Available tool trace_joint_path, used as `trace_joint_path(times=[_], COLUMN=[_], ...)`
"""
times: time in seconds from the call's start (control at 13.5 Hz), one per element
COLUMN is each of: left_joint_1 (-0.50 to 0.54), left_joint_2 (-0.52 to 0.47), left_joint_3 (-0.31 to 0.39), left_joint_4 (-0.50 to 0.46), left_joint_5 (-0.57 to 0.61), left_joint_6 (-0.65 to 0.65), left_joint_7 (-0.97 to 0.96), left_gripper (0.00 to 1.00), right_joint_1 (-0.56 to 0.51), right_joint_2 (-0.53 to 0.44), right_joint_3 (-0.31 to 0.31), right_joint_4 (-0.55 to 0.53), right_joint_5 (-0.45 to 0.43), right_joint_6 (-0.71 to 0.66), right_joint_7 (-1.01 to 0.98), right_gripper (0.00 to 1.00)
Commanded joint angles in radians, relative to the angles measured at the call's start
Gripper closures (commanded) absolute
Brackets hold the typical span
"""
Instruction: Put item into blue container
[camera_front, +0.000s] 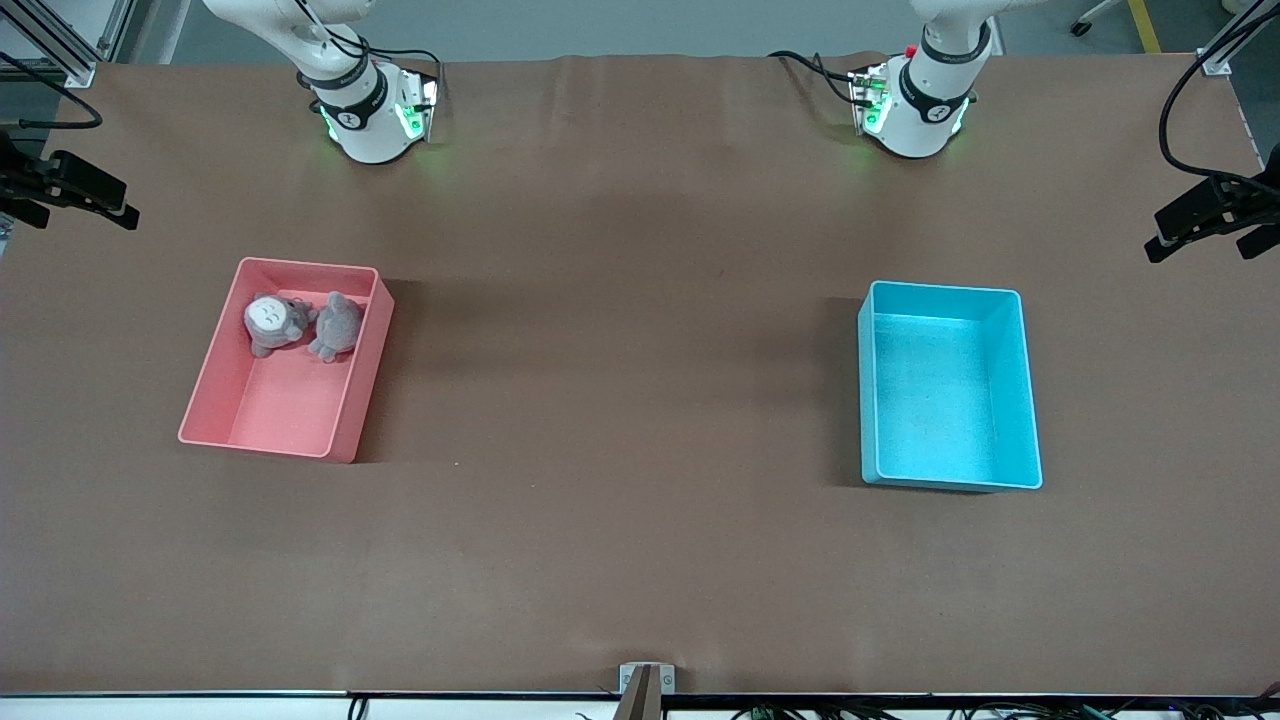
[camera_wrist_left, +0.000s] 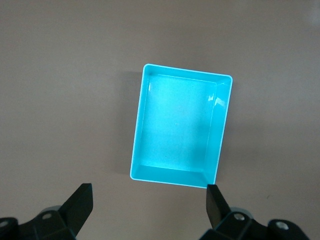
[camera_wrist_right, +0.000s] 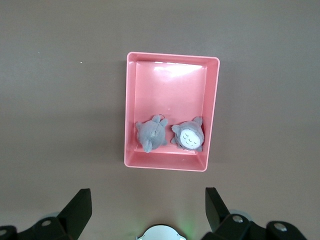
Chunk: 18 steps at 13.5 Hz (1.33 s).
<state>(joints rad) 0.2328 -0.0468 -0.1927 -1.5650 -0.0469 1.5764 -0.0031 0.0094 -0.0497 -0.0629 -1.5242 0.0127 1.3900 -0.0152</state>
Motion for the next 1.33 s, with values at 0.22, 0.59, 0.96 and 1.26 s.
trace_joint_path(times=[0.22, 0.59, 0.96, 1.26], left_joint_1=[0.002, -0.003, -0.007, -0.007], left_joint_2=[0.005, 0.007, 0.005, 0.007], left_joint_3=[-0.002, -0.004, -0.007, -0.007], left_joint_4=[0.017, 0.017, 0.017, 0.017], left_joint_5=[-0.008, -0.008, -0.010, -0.004], left_joint_6=[-0.007, -0.004, 0.000, 0.001], left_joint_7=[-0.014, -0.014, -0.014, -0.014], left_gripper=[0.00, 0.00, 0.00, 0.00], right_joint_1=[0.004, 0.000, -0.005, -0.002], right_joint_2=[-0.035, -0.035, -0.030, -0.030], right_joint_3=[-0.001, 0.000, -0.005, -0.005], right_joint_4=[-0.030, -0.030, -0.031, -0.031], right_joint_5=[-0.008, -0.014, -0.014, -0.016], right_joint_6=[0.004, 0.004, 0.015, 0.015], right_joint_7=[-0.008, -0.009, -0.009, -0.009], right_gripper=[0.00, 0.00, 0.00, 0.00])
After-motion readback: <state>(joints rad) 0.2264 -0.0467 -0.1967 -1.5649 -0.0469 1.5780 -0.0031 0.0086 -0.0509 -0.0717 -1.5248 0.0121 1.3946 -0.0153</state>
